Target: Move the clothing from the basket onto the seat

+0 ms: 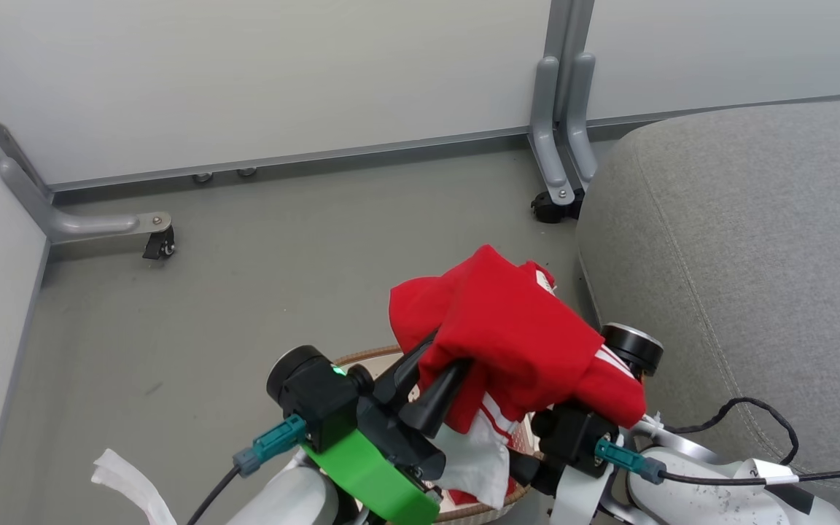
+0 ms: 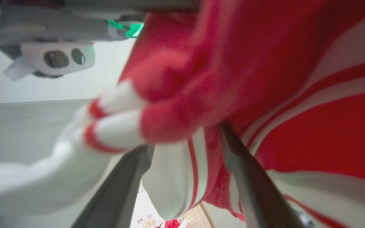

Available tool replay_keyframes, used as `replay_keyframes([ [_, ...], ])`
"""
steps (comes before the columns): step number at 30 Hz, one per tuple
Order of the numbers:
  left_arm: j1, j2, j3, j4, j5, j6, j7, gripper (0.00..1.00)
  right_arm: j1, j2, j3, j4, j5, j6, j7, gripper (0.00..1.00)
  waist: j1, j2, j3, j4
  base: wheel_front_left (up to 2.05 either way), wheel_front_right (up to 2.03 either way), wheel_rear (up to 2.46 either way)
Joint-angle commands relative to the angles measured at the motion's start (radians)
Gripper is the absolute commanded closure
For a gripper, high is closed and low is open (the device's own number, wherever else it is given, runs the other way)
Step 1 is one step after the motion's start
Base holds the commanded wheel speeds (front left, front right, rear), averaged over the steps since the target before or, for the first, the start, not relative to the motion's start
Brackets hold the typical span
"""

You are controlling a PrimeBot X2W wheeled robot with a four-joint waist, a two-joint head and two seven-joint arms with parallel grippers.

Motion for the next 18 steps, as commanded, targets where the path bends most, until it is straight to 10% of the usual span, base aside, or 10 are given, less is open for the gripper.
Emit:
replay_keyframes([
  [1, -0.018, 0.003, -0.006, -0.001, -0.007, -0.002, 0.000, 1.00, -0.015, 0.005, 0.006, 0.005, 0.001, 0.000, -0.003, 0.00, 0.0000, 0.0000, 0.001, 0.001, 0.00, 0.00, 0.00],
  [14, -0.027, 0.006, -0.033, 0.007, -0.018, -0.002, 0.000, 1.00, 0.012, 0.068, -0.020, 0.009, 0.024, 0.000, -0.003, 0.00, 0.0000, 0.0000, -0.002, 0.012, 0.00, 0.00, 0.00],
  [16, -0.026, 0.006, -0.033, 0.008, -0.018, -0.002, 0.000, 1.00, 0.018, 0.076, -0.030, 0.008, 0.035, 0.000, -0.003, 1.00, 0.0000, 0.0000, -0.002, 0.013, 0.00, 0.00, 0.00],
  [18, -0.024, 0.006, -0.033, 0.009, -0.018, -0.002, 0.000, 1.00, 0.030, 0.082, -0.043, 0.005, 0.046, 0.000, -0.003, 1.00, 0.0000, 0.0000, -0.003, 0.014, 0.00, 0.00, 0.00],
])
